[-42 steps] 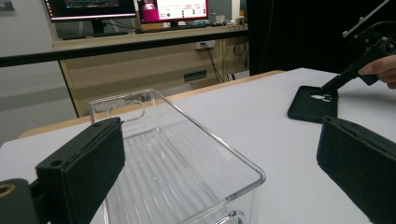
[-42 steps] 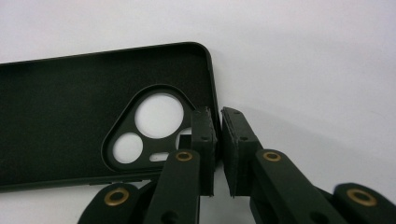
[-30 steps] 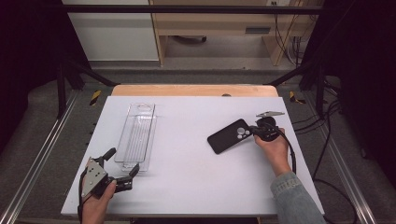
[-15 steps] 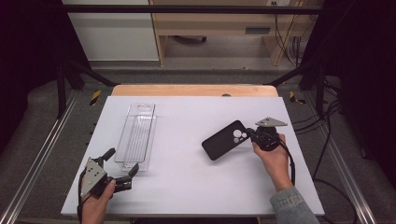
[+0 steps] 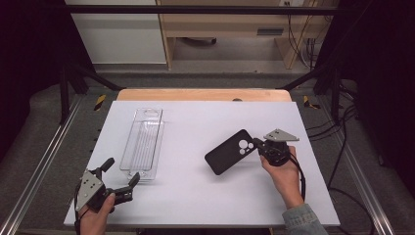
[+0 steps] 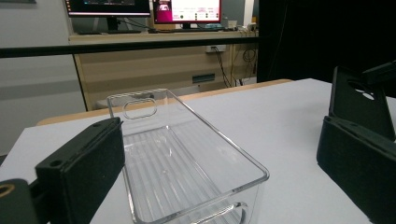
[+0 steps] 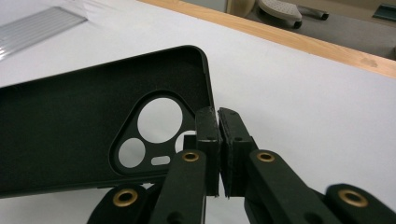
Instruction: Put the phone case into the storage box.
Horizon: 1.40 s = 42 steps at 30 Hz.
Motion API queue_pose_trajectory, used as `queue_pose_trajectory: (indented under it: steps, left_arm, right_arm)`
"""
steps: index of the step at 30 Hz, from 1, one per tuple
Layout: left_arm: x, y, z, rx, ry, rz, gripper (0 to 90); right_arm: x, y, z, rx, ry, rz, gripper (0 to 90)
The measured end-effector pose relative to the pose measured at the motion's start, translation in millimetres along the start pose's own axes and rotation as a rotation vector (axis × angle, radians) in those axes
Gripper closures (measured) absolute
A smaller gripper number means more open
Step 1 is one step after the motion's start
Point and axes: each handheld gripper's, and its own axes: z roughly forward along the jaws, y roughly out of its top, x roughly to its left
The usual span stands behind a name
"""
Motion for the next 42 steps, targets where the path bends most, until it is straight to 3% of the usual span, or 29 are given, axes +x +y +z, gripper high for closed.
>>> queue_pose_trajectory:
  steps: [14,18,27,34,37,40,42]
  left_arm:
    - [-6.0,1.5,1.1,0.018,-0.003,0.009,0.4]
    - [-5.4,1.8,0.3,0.018,0.015,-0.002,0.4]
    - [-12.2,7.5,2.9,0.022,0.021,0.042,0.5]
    - [-13.2,30.9,8.4,0.023,0.015,0.032,0.6]
    - [-18.0,43.4,11.2,0.036,0.009,0.066,1.1]
    - [-21.3,53.3,17.5,0.048,-0.021,0.069,1.3]
    - [-23.1,57.7,19.9,0.062,-0.009,0.101,1.3]
  right_arm:
    - [19.3,-0.1,1.2,-0.008,0.032,-0.023,87.8]
    - [21.6,1.1,0.4,-0.019,0.033,-0.016,87.8]
    - [28.9,6.7,-3.7,-0.044,0.044,-0.036,87.9]
    - [34.7,16.0,-7.1,-0.063,0.059,-0.061,87.9]
    - [37.4,24.4,-8.8,-0.077,0.061,-0.077,87.9]
    - [38.8,31.4,-7.9,-0.076,0.059,-0.099,87.9]
    - [40.1,35.0,-7.2,-0.068,0.048,-0.121,87.9]
